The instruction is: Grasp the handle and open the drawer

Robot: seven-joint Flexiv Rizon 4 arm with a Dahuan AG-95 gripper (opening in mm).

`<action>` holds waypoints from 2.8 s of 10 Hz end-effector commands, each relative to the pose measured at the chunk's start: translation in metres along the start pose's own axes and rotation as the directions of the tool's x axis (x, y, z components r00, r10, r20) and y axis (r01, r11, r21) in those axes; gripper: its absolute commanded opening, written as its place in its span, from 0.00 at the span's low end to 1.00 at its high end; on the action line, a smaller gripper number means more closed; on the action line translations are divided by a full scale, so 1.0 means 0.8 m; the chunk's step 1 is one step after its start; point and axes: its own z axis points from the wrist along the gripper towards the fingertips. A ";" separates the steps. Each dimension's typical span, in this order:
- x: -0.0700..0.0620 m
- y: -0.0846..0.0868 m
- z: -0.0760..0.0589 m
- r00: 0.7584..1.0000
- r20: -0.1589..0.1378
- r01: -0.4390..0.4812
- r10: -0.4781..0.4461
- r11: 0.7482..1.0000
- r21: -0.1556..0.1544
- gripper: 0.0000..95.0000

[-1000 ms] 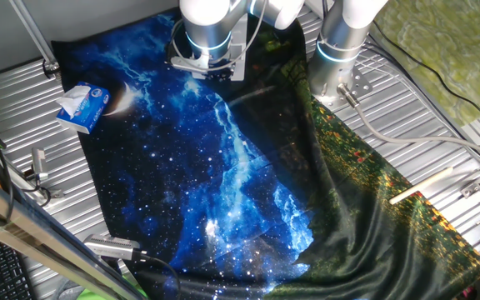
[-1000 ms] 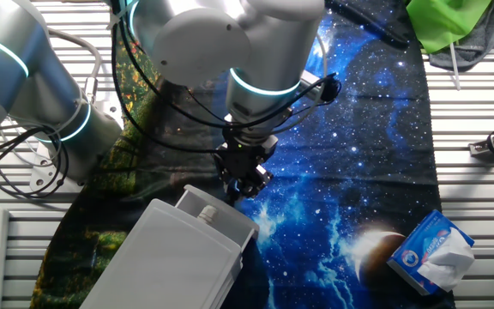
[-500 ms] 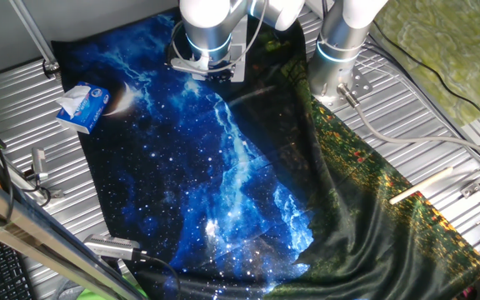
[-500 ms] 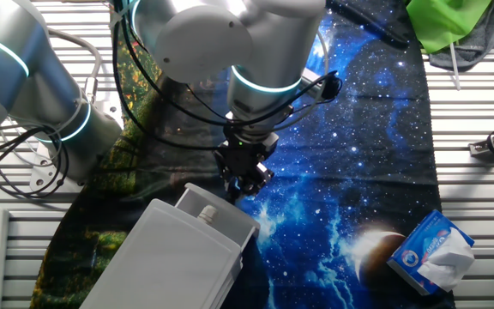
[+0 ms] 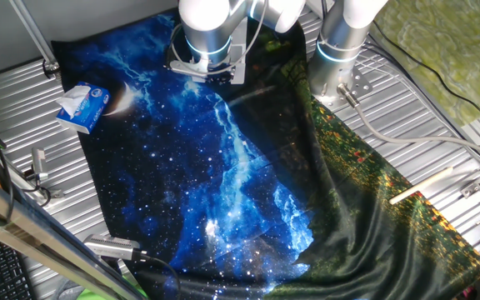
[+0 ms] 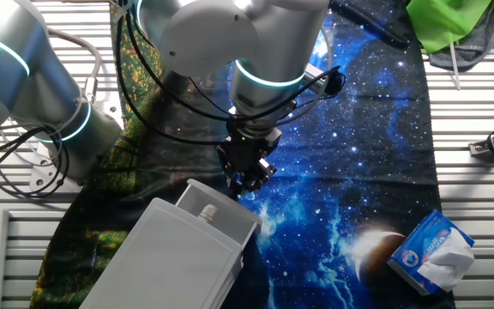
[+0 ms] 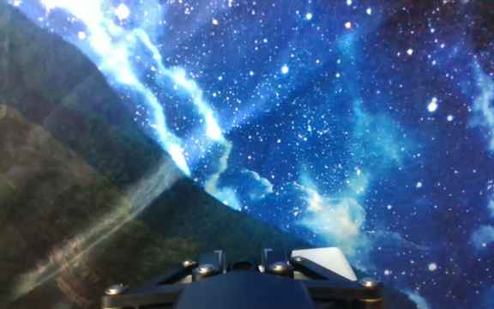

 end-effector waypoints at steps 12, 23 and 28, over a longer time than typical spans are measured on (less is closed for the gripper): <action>-0.001 0.000 0.004 0.999 0.035 0.026 -0.027 0.999 0.018 0.40; -0.011 -0.002 -0.006 1.000 0.026 -0.010 0.010 1.000 0.019 0.00; -0.015 -0.004 -0.013 0.999 0.023 -0.026 0.025 0.999 0.023 0.00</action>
